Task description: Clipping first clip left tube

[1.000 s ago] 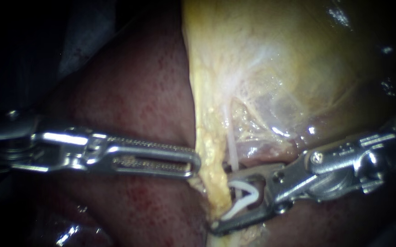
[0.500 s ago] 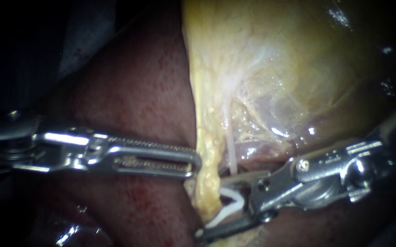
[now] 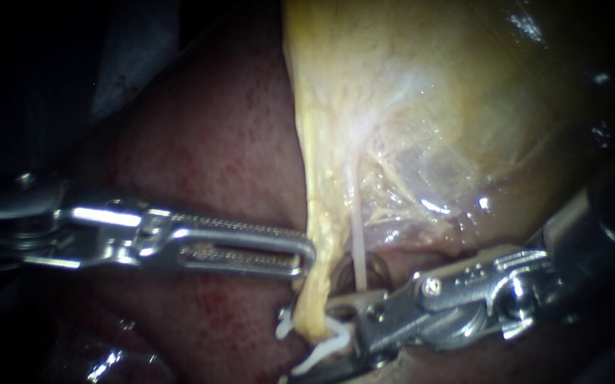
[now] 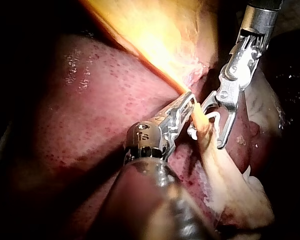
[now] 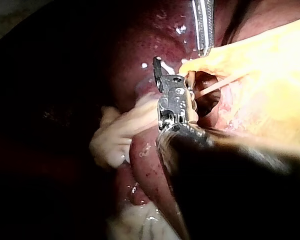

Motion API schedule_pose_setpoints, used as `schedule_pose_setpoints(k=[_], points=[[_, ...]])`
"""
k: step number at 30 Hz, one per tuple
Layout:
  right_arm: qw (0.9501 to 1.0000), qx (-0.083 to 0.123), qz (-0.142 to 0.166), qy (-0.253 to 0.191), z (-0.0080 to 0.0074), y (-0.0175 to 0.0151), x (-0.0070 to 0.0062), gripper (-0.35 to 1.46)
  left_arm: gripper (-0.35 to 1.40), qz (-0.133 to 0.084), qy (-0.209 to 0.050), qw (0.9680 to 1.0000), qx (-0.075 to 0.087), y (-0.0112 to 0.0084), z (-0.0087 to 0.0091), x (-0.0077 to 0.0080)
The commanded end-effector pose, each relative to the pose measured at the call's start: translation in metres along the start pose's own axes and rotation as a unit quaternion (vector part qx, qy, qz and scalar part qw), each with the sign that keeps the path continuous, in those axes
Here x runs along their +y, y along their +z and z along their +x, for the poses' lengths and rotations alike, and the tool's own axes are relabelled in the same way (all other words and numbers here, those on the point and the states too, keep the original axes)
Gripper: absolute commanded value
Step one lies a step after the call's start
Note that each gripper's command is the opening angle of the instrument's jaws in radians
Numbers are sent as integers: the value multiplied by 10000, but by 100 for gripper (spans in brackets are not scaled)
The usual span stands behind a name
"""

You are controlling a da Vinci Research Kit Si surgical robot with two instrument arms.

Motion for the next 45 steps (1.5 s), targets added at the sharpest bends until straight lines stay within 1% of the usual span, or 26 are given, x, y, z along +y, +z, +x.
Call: schedule_pose_setpoints(k=[1,11,16,22,30,31,34,36,37,45], points=[[10000,1,-1,2,0,0,1,54,-35,0,0,10000,0,0,0,0],[10000,0,-18,23,-6,2,10,49,-35,-1,0,10000,-1,0,0,0],[10000,-3,-27,40,-12,4,14,43,-35,-2,0,10000,-1,1,0,0],[10000,-5,-33,60,-18,3,22,41,-35,12,0,10000,5,1,0,0],[10000,-6,-32,57,-20,2,25,35,-35,11,0,10000,5,1,0,-1],[10000,-6,-32,56,-20,2,25,30,-35,11,0,10000,5,1,0,-1],[9999,-5,-30,115,-21,1,25,-12,-35,10,0,10000,4,2,-1,-1],[9999,-5,-28,115,-21,0,25,-32,-35,9,-1,10000,4,2,-1,-1],[9999,-5,-25,116,-21,-1,26,-35,-35,9,-1,10000,4,2,-1,-1],[9999,-7,-17,140,-24,-4,30,-35,-35,9,-1,10000,4,3,-1,-1]])
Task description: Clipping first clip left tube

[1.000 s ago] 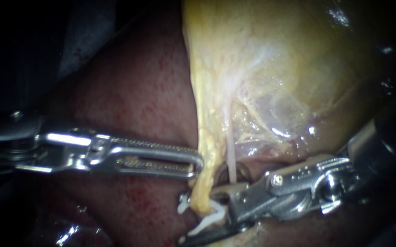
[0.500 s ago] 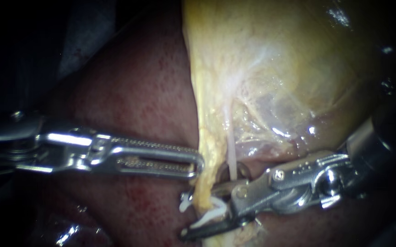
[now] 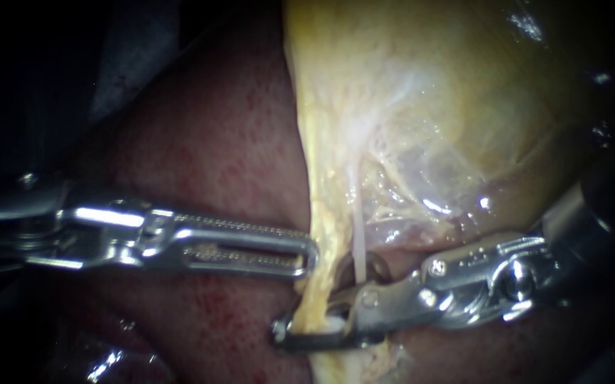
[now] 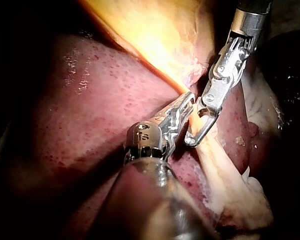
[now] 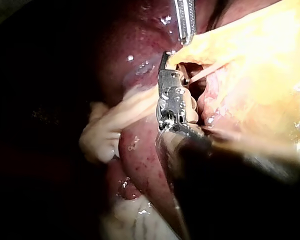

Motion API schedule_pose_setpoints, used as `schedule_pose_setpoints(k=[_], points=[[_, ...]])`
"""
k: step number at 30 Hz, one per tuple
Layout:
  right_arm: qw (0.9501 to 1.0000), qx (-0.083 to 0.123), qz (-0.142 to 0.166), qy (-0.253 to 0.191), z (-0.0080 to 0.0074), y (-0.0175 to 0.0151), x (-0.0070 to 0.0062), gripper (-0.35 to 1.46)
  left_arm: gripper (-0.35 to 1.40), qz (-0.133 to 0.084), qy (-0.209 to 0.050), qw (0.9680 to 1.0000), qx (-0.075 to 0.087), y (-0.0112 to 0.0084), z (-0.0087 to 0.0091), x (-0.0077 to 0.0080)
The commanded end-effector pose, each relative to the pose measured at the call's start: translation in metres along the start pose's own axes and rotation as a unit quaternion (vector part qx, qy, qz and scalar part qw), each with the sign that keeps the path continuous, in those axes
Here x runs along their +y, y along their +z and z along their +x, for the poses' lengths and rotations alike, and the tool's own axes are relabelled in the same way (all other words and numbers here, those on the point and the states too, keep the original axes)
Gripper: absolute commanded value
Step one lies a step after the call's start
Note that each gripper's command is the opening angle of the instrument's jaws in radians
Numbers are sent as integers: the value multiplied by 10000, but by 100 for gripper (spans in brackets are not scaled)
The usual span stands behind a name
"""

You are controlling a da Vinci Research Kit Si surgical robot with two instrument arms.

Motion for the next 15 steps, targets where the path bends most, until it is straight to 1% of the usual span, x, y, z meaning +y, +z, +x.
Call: schedule_pose_setpoints(k=[1,15], points=[[10000,1,7,25,0,-1,0,-35,-35,-3,0,10000,0,0,0,0],[10000,-1,13,49,-2,-2,1,-35,-35,-5,0,10000,-1,1,0,0]])
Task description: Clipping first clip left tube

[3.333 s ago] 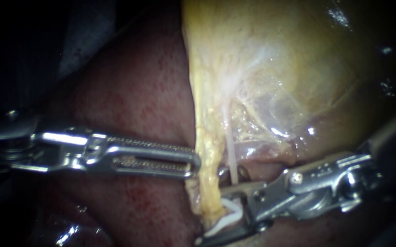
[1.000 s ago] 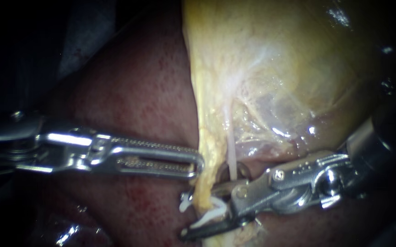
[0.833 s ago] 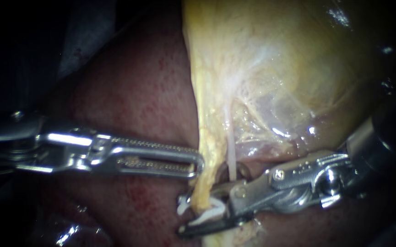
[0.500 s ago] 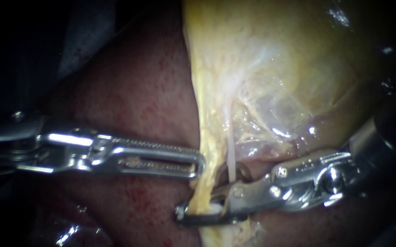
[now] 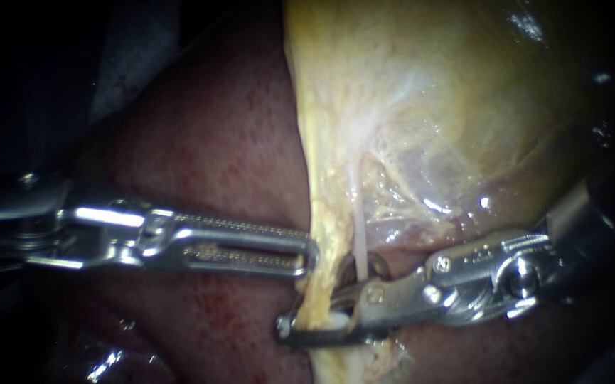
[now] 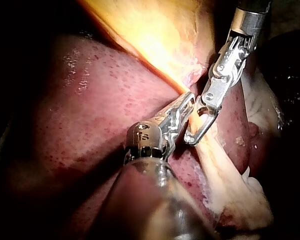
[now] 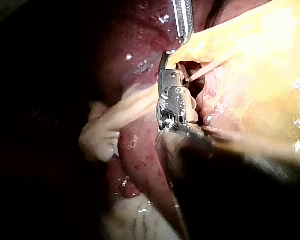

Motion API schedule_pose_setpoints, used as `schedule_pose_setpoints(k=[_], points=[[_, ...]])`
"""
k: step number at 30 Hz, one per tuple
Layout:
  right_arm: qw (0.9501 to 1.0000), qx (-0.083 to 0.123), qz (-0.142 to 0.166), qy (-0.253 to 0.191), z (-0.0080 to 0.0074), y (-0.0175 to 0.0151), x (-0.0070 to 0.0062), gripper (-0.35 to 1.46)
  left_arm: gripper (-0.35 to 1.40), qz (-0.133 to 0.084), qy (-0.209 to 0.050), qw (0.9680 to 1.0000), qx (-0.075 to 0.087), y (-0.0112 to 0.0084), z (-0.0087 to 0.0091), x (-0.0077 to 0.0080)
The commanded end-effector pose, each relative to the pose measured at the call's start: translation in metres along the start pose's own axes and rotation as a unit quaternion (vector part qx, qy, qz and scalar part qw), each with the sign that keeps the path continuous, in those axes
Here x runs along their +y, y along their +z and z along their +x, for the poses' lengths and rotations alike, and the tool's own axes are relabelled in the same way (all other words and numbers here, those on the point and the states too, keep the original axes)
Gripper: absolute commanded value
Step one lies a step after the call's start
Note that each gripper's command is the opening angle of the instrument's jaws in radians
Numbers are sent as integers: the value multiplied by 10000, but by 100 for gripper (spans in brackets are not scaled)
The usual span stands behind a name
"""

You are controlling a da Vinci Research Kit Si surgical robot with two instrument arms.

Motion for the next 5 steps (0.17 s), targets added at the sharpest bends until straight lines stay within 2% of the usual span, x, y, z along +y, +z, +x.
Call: schedule_pose_setpoints(k=[1,5], points=[[10000,0,4,-7,0,0,0,-35,-35,-3,-1,10000,0,0,0,0],[10000,0,5,22,0,0,0,-35,-35,-3,-1,10000,-1,1,0,0]])
